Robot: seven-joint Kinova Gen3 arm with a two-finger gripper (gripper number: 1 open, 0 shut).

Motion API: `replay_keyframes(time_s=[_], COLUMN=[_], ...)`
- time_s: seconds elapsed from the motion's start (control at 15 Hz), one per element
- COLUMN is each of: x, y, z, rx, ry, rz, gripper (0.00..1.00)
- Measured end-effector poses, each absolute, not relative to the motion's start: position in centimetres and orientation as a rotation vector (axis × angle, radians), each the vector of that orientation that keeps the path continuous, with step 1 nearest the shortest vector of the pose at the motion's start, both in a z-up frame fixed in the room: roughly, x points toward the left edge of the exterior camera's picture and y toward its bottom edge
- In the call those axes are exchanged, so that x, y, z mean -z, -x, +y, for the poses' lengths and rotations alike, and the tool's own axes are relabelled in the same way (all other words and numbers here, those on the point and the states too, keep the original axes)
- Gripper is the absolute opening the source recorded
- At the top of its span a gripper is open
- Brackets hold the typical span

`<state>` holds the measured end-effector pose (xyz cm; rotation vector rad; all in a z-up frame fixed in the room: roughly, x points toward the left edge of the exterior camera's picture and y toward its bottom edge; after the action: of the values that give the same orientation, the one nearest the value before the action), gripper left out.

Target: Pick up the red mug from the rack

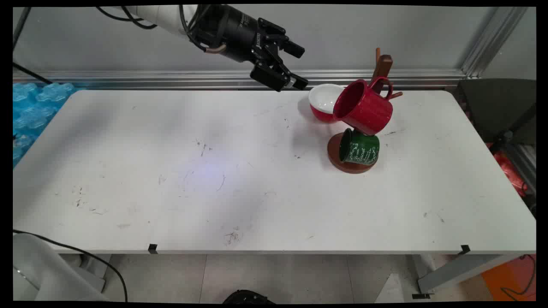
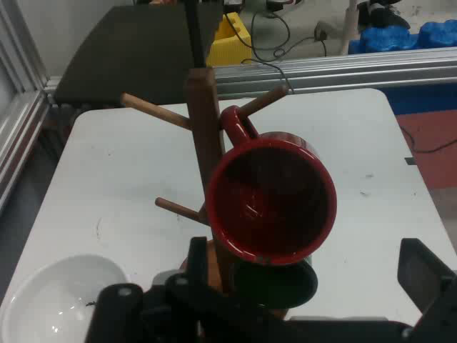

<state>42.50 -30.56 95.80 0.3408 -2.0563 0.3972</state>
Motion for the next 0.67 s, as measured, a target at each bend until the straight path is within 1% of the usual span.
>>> replay_keyframes(time_s=[0.67], x=[-94.4], y=[-40.7], z=[-31.2], rx=[-0.392], ry=[-0.349], rz=[-2.038], gripper=[1.0])
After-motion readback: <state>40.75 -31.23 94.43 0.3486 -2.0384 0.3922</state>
